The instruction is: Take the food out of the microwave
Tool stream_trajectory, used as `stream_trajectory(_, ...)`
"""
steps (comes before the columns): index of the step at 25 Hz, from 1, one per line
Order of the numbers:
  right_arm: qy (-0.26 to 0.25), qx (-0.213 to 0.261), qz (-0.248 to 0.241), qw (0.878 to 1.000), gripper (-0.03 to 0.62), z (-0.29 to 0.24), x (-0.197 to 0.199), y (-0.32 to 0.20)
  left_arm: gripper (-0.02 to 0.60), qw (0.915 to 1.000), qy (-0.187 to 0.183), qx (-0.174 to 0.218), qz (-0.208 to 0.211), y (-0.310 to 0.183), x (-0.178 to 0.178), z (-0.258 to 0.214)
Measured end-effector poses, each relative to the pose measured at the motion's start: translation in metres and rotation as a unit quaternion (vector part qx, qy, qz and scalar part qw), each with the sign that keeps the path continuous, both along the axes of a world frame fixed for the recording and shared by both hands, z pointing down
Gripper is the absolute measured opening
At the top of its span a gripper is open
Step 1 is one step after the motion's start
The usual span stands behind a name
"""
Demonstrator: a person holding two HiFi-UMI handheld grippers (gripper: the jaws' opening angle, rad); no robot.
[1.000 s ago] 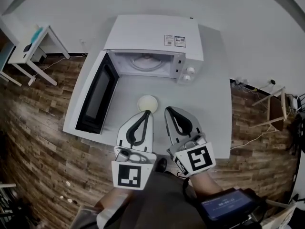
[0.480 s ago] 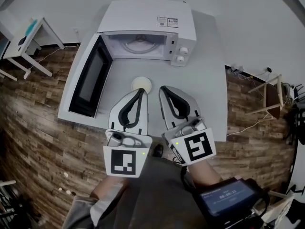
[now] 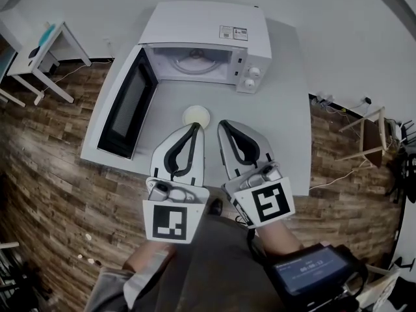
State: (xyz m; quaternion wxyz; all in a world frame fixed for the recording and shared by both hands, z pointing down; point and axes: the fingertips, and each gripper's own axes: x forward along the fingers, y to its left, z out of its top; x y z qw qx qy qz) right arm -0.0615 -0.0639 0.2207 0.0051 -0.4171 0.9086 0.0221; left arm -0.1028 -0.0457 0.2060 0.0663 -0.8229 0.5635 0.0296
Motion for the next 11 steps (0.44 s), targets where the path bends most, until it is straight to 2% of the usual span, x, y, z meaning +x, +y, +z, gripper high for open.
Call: stream_trajectory(11,0.002,0.002,-0.006,1.000,0.007,-0.0003,-0.0030,-0.0012,0.006,1.0000,0.001,0.003,0.000,-0.0007,-0.0002,-0.0021)
